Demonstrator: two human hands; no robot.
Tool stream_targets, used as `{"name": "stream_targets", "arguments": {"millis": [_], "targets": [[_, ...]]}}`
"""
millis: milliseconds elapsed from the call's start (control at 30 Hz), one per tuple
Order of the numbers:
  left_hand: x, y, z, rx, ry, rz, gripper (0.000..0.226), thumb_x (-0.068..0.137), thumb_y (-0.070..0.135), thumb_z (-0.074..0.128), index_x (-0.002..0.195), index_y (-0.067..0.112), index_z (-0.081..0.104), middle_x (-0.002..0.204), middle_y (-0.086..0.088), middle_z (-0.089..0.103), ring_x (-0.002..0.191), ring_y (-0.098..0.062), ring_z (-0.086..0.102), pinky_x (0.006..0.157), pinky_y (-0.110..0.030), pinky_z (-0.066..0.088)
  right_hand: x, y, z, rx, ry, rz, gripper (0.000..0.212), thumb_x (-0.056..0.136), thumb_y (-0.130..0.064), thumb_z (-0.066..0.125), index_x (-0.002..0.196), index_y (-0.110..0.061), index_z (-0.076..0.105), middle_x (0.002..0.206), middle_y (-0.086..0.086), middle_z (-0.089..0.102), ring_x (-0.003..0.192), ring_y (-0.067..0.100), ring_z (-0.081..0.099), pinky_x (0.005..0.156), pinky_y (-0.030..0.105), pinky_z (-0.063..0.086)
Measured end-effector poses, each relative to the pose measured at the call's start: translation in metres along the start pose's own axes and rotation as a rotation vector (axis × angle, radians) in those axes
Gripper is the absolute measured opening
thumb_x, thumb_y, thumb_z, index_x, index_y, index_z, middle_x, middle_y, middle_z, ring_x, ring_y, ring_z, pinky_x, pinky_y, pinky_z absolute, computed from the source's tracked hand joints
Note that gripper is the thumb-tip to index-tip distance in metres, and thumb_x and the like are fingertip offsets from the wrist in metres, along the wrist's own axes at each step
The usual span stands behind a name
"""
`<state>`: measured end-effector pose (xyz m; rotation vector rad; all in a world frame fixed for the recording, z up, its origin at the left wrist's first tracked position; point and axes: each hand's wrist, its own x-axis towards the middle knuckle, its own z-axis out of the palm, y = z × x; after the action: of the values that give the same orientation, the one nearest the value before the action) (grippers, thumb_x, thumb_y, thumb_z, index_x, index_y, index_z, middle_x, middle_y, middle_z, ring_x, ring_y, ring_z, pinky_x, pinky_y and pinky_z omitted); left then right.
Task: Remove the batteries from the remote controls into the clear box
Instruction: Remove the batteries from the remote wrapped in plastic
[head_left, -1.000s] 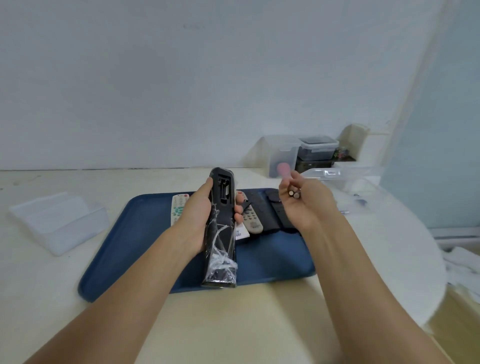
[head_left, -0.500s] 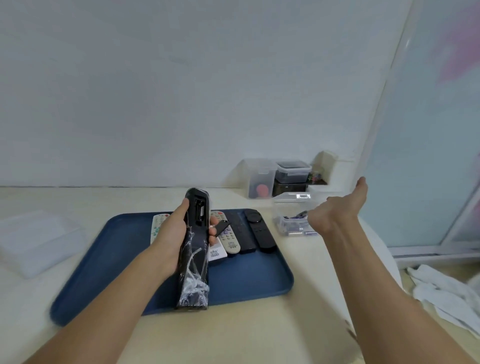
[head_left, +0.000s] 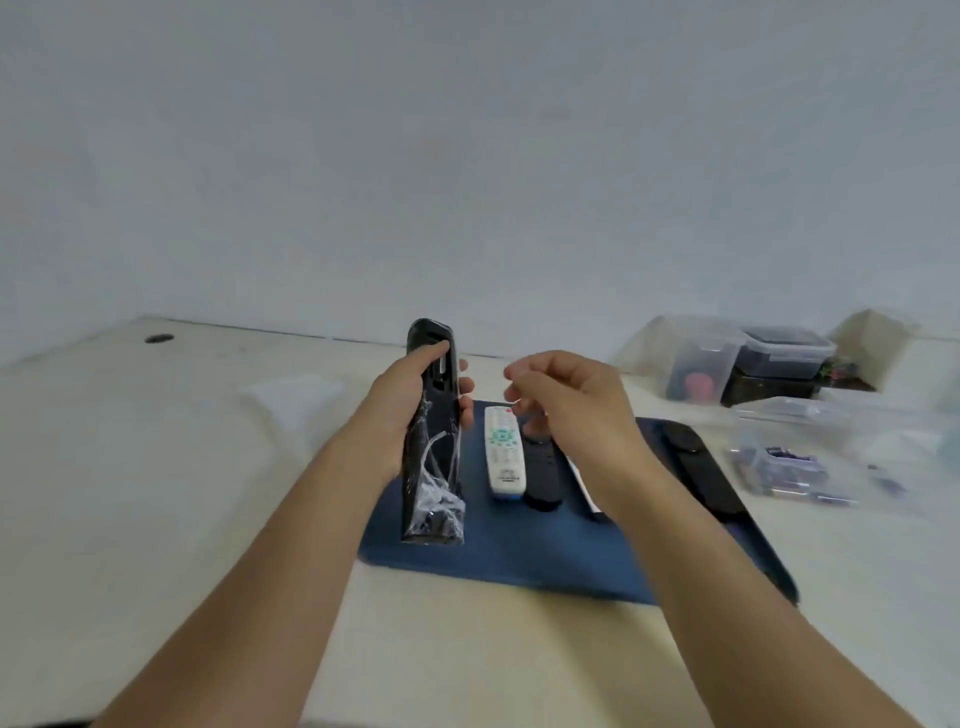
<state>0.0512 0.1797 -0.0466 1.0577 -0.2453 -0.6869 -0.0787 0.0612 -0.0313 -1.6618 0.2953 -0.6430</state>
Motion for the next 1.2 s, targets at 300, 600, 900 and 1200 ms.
{"name": "stream_targets", "arguments": {"millis": [300,600,900,1200], "targets": [[-0.038,0.060,-0.141,0.025,0.388,0.103,0.035,0.094,0.039,0.064,0.103,0.005,0.061,0.085,-0.011,0.060,0.052,-0.021,0.063,0.049,-0.027,0.054,0.060,0.031,0.126,-1.021,-0.630,-0.367,0.049,0.100,-0.015,0.051,0.148,-0.023,0.045,0.158,-0.003,0.034,0.139,0.020,0.037,0.112,0.029,0.033],[-0.032,0.045,-0.165,0.081,0.117,0.186,0.039,0.090,0.046,0.066,0.109,0.014,0.079,0.086,-0.010,0.072,0.065,-0.024,0.066,0.056,-0.030,0.054,0.046,0.063,0.133,-1.381,-0.566,-0.688,0.054,0.091,-0.008,0.046,0.135,-0.037,0.060,0.154,-0.005,0.040,0.122,0.027,0.039,0.096,0.034,0.038],[-0.038,0.035,-0.155,0.181,0.045,0.248,0.036,0.097,0.041,0.060,0.120,0.018,0.074,0.074,-0.013,0.060,0.063,-0.024,0.059,0.060,-0.032,0.051,0.042,0.046,0.154,-1.227,-0.584,-0.494,0.035,0.086,0.004,0.046,0.115,-0.010,0.057,0.112,0.006,0.059,0.105,0.027,0.058,0.076,0.038,0.051],[-0.033,0.029,-0.152,0.142,0.104,0.259,0.034,0.093,0.041,0.067,0.117,0.020,0.076,0.070,-0.015,0.066,0.060,-0.027,0.064,0.056,-0.030,0.053,0.060,0.056,0.184,-1.432,-0.701,-0.547,0.025,0.103,-0.019,0.038,0.116,-0.007,0.056,0.120,0.012,0.051,0.115,0.029,0.046,0.077,0.033,0.035]]}}
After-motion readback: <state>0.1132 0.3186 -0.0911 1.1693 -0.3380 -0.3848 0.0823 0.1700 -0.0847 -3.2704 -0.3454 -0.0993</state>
